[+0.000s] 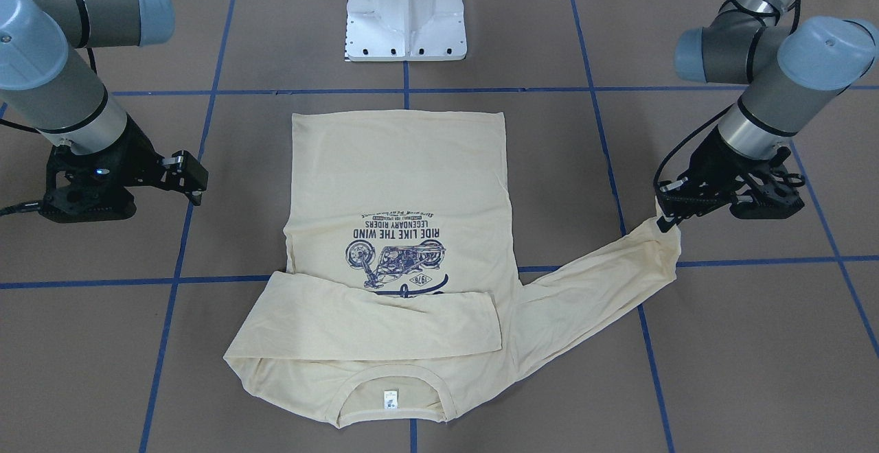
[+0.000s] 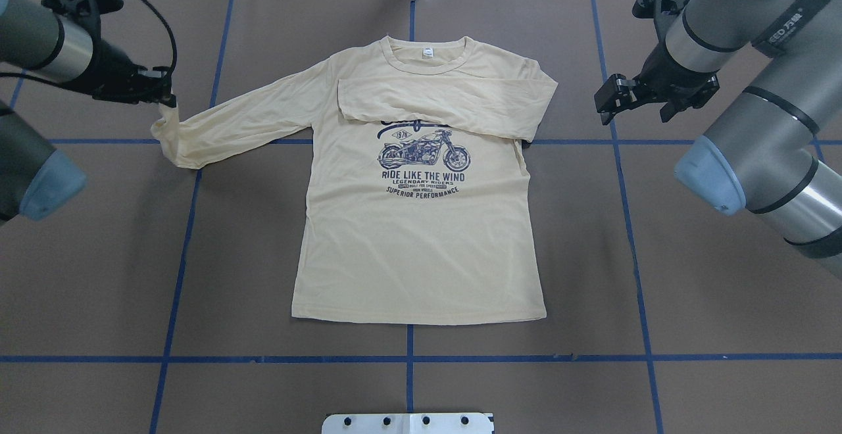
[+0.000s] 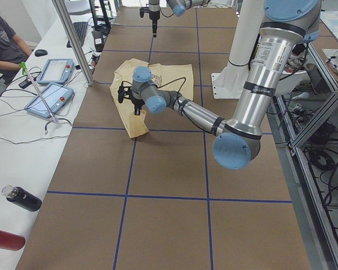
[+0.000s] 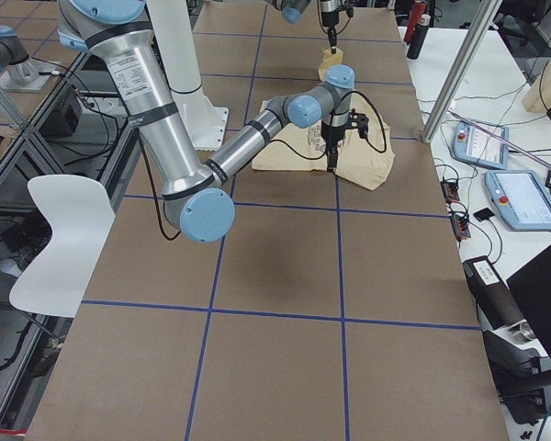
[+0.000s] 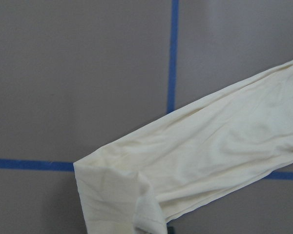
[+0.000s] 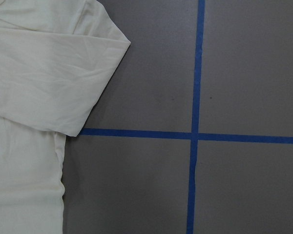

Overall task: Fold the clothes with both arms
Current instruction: 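Grasp the cuff of the other sleeve with the left gripper, then carry the sleeve with the left gripper across the chest toward the collar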

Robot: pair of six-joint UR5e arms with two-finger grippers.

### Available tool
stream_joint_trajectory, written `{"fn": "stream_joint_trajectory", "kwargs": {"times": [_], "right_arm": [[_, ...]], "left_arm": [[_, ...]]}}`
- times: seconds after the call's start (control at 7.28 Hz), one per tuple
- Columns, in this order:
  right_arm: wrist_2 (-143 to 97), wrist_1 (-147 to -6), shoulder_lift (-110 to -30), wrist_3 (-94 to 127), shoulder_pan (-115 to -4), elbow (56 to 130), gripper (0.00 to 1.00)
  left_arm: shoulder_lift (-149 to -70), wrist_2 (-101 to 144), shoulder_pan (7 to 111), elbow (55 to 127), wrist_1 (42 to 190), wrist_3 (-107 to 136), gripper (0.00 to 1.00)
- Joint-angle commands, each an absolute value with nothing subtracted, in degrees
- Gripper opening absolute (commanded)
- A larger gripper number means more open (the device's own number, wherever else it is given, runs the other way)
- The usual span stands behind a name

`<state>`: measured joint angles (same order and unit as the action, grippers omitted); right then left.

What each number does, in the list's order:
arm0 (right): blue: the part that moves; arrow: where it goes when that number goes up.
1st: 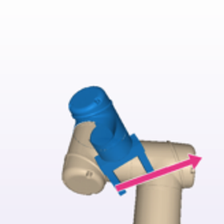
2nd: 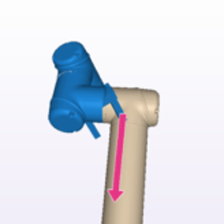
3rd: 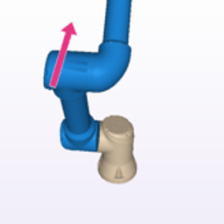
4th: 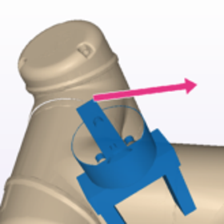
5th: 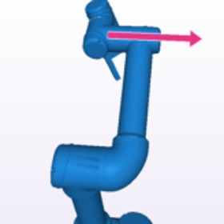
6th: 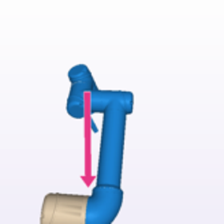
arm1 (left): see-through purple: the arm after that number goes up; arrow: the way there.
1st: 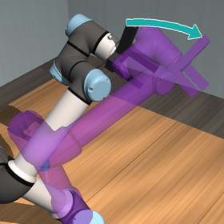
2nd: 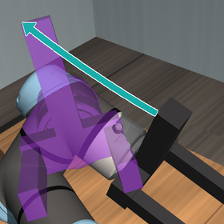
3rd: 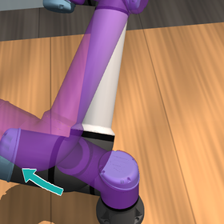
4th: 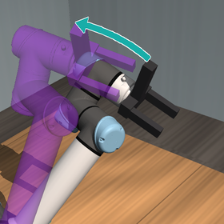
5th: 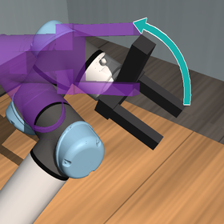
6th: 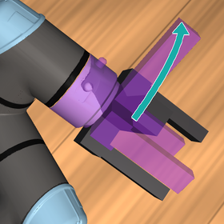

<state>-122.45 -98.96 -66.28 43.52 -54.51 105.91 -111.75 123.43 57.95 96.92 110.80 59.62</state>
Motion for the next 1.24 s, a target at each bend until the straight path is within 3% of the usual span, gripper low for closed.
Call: {"fn": "stream_joint_trajectory", "kwargs": {"times": [0.0, 0.27, 0.69, 0.82, 1.1], "right_arm": [[-122.7, -98.9, -67.9, 43.3, -54.8, 106.8, 1.0], [-123.0, -98.7, -70.6, 43.3, -55.7, 109.1, 1.0], [-122.3, -98.8, -71.6, 43.3, -56.9, 109.0, 1.0], [-122.3, -98.8, -71.5, 43.3, -57.0, 108.9, 1.0], [-122.3, -98.8, -71.5, 43.3, -57.2, 108.9, 1.0]], "left_arm": [[-120.9, 129.7, 61.0, 96.9, 102.9, 59.8, 0.0], [-129.7, 134.4, 61.1, 96.2, 102.3, 68.5, 0.0], [-139.3, 124.6, 45.7, 94.4, 104.7, 85.5, 0.0], [-140.4, 116.5, 40.5, 89.5, 111.2, 89.7, 0.0], [-148.1, 114.8, 39.1, 71.8, 124.0, 93.9, 0.0]]}}
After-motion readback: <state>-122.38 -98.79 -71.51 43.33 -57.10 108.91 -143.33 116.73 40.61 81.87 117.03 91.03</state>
